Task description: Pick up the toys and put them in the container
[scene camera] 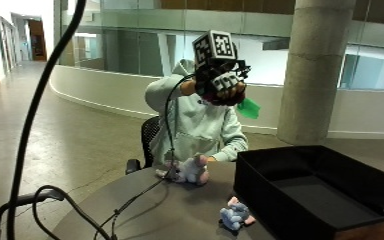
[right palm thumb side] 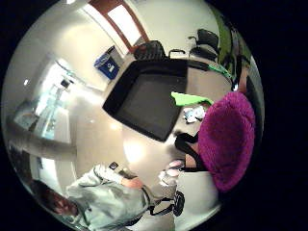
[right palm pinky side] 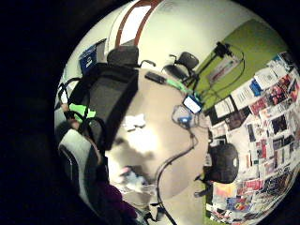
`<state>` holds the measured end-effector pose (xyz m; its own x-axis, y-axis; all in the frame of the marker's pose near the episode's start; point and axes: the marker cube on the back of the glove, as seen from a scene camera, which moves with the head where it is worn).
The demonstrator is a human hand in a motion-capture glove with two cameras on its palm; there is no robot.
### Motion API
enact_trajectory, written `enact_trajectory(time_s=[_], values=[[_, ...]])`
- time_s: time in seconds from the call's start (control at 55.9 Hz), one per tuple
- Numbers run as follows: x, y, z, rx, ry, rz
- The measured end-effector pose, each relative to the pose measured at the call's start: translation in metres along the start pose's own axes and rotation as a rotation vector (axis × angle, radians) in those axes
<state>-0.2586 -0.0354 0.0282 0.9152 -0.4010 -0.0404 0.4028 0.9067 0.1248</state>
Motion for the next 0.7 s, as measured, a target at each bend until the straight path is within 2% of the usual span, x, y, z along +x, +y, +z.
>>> enact_trajectory(time_s=[0.233, 0.483, 0.591, 0.698], values=[[-0.065, -0.060, -0.013, 0.049, -0.007, -0.085], [-0.114, -0.114, 0.038, 0.039, -0.077, -0.146], [-0.133, -0.116, 0.055, -0.041, -0.074, -0.202], [-0.135, -0.119, 0.066, -0.128, -0.084, -0.189]])
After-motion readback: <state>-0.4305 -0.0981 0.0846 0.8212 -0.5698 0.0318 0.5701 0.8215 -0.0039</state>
